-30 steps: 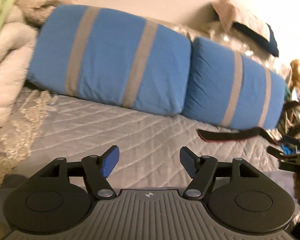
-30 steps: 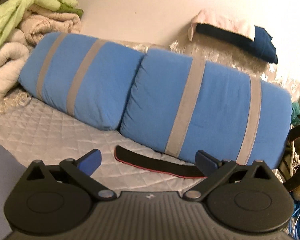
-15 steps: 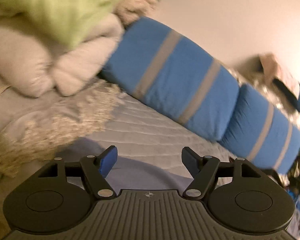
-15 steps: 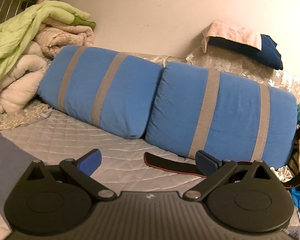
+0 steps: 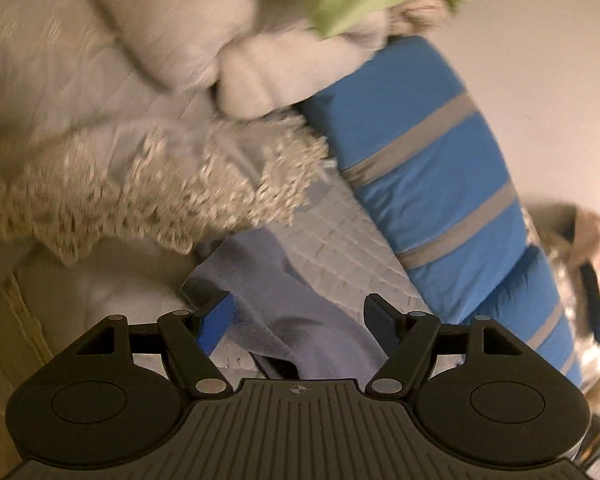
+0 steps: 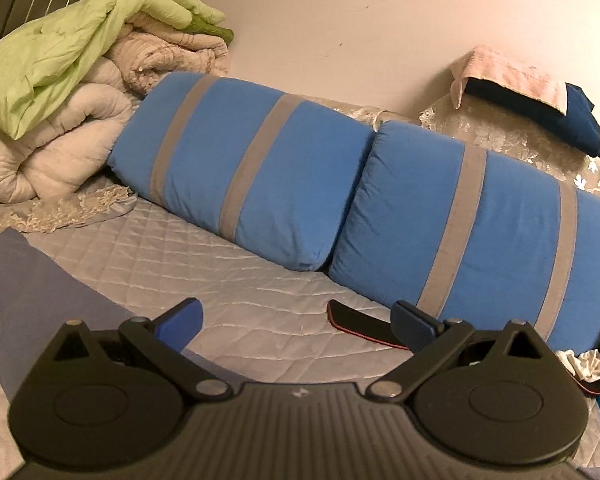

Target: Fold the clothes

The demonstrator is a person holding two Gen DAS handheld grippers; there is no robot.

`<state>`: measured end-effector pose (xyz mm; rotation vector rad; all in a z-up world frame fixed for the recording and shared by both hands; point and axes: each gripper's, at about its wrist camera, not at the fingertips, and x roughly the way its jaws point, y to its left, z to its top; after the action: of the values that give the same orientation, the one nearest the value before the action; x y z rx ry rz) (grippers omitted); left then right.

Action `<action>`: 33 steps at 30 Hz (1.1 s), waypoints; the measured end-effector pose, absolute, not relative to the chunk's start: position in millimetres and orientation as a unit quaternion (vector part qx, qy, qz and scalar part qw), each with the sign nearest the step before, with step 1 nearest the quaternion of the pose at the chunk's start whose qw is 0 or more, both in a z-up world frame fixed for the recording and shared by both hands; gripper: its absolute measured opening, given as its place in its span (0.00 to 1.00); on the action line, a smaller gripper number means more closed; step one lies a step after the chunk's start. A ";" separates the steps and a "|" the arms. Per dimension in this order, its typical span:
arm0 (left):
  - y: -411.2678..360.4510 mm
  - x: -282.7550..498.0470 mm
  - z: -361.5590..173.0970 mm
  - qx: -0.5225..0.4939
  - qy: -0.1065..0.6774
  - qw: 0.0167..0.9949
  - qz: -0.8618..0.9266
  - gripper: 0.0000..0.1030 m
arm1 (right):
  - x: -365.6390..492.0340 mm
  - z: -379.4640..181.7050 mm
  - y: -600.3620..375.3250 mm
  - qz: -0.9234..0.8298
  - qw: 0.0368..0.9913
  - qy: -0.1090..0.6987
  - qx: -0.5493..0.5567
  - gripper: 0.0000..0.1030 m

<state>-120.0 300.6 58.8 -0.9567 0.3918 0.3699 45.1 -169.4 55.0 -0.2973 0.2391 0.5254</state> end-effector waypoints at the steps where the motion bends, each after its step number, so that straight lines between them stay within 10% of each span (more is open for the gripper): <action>1: 303.2 -116.9 56.8 -0.466 0.186 0.848 0.169 0.68 | 44.7 54.6 -169.7 0.258 0.948 0.116 -0.146 1.00; 24: 335.2 -123.5 33.5 -0.615 0.238 0.718 0.223 0.66 | 55.0 46.7 -175.3 0.247 0.949 0.128 -0.148 1.00; 25: 338.9 -124.4 31.0 -0.631 0.238 0.701 0.231 0.61 | 54.8 46.8 -175.2 0.248 0.949 0.128 -0.148 1.00; 28: 346.8 -120.1 34.5 -0.636 0.262 0.679 0.258 0.02 | 53.7 47.0 -174.7 0.250 0.948 0.126 -0.149 1.00; 33: 348.3 -98.1 77.5 -0.541 0.276 0.751 0.259 0.02 | 55.3 45.4 -174.2 0.252 0.947 0.130 -0.149 1.00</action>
<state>-98.1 348.3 77.5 -1.1819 0.6037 0.5653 55.3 -174.2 45.4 -0.3040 0.2649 0.5139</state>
